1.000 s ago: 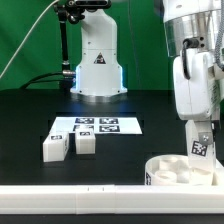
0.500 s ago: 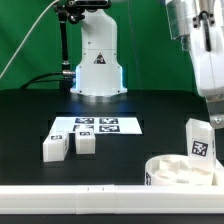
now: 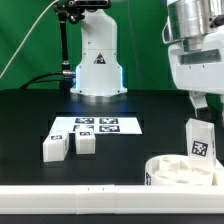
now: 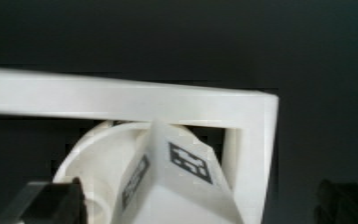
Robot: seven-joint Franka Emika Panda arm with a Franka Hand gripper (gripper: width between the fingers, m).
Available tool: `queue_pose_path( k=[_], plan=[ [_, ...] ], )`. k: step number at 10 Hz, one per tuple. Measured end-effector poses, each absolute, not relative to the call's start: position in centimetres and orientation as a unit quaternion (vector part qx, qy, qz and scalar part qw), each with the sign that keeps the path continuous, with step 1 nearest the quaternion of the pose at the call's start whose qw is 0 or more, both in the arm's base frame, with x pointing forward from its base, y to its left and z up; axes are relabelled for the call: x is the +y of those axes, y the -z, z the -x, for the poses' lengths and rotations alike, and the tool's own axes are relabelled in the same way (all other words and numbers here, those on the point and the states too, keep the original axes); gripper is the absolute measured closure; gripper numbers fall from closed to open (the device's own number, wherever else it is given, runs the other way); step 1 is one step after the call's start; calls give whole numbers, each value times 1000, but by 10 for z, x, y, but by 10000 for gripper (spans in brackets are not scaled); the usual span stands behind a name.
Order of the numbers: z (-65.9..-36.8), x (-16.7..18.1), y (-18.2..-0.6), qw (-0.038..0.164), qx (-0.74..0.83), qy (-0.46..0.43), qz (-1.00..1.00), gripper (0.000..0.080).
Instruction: Assemble stool
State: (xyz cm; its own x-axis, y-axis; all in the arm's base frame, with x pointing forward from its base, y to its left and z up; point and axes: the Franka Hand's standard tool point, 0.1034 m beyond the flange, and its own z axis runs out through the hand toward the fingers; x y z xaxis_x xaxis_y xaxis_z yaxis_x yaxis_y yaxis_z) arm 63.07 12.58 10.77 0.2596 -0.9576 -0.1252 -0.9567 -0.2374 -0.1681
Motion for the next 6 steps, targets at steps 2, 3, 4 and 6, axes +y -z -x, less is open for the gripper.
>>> queue_pose_path(
  k=[2,3,4,6],
  plan=[
    [-631,126,-111,98,509,15,855,151],
    [-631,129,-114,92,460,21,883,151],
    [-633,128,-115,92,428,26,899,151],
    [-632,127,-114,89,380,31,920,151]
  ],
)
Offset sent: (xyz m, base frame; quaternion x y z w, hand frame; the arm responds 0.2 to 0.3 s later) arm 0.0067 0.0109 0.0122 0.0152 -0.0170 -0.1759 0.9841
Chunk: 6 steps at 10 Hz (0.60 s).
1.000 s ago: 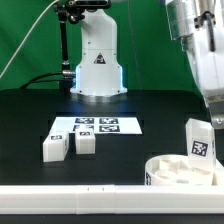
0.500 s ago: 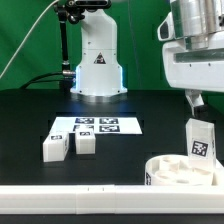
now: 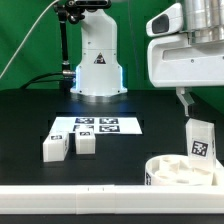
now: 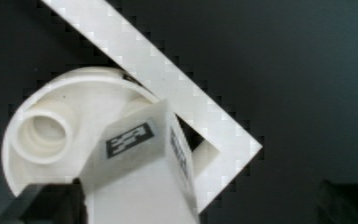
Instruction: Assemble stool
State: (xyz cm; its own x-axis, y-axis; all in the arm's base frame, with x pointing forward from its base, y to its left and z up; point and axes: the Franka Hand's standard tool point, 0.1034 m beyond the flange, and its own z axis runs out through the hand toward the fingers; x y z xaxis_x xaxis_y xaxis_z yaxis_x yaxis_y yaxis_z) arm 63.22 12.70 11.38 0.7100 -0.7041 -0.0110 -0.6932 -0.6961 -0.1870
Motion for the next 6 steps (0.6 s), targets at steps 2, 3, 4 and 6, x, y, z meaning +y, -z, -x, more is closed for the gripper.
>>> queue_pose_path(
  k=[2,3,4,6],
  plan=[
    [-632,126,-114,86,310,37,946,151],
    [-632,127,-113,68,247,45,966,151],
    [-632,124,-113,52,168,53,983,151],
    [-636,116,-115,23,8,61,998,151]
  ],
)
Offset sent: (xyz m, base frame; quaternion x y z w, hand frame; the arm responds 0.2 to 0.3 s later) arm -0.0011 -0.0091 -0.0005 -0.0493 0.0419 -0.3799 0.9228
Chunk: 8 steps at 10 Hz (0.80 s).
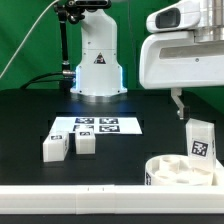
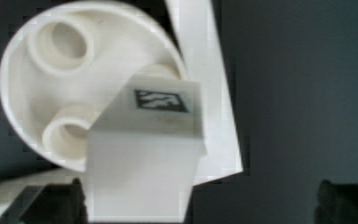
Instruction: Assemble stool
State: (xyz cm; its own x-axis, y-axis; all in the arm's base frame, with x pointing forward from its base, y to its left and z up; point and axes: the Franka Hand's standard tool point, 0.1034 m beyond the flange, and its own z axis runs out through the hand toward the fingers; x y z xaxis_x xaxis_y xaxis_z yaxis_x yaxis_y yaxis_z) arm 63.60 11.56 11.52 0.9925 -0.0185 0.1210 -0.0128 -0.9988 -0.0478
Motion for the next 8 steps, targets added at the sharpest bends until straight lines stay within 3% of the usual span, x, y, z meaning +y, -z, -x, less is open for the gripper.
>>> queue_pose_path(
  k=[3,5,8],
  plan=[
    [-638,112,-115,13,-86,62,994,151],
    [-634,116,-108,-11,-217,63,974,151],
    [-638,126,-104,-26,-362,33,931,151]
  ],
)
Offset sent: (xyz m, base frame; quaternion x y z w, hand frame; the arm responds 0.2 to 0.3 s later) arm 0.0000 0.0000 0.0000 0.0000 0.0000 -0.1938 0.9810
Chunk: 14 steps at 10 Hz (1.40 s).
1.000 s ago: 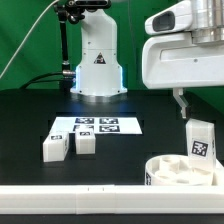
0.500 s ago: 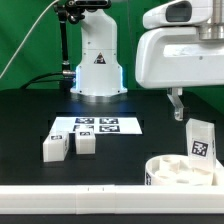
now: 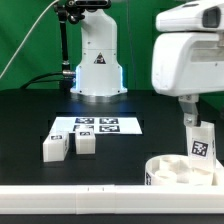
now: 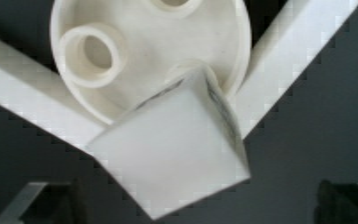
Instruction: Assemble stool
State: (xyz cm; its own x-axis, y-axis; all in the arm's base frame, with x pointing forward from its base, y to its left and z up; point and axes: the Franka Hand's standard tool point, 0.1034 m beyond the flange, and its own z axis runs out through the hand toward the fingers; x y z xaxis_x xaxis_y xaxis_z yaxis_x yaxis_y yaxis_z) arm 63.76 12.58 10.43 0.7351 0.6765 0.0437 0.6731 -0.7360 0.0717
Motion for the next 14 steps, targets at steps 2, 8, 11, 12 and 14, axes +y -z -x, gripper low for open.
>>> queue_pose_path(
  k=[2,8,11,12,14],
  plan=[
    [-638,121,-100,31,425,-28,-904,151],
    [-636,117,-88,35,456,-17,-889,416],
    [-636,116,-88,35,439,-18,-897,462],
    [-637,115,-88,35,439,-18,-898,462],
    [-637,115,-88,34,367,-21,-929,462]
  ],
)
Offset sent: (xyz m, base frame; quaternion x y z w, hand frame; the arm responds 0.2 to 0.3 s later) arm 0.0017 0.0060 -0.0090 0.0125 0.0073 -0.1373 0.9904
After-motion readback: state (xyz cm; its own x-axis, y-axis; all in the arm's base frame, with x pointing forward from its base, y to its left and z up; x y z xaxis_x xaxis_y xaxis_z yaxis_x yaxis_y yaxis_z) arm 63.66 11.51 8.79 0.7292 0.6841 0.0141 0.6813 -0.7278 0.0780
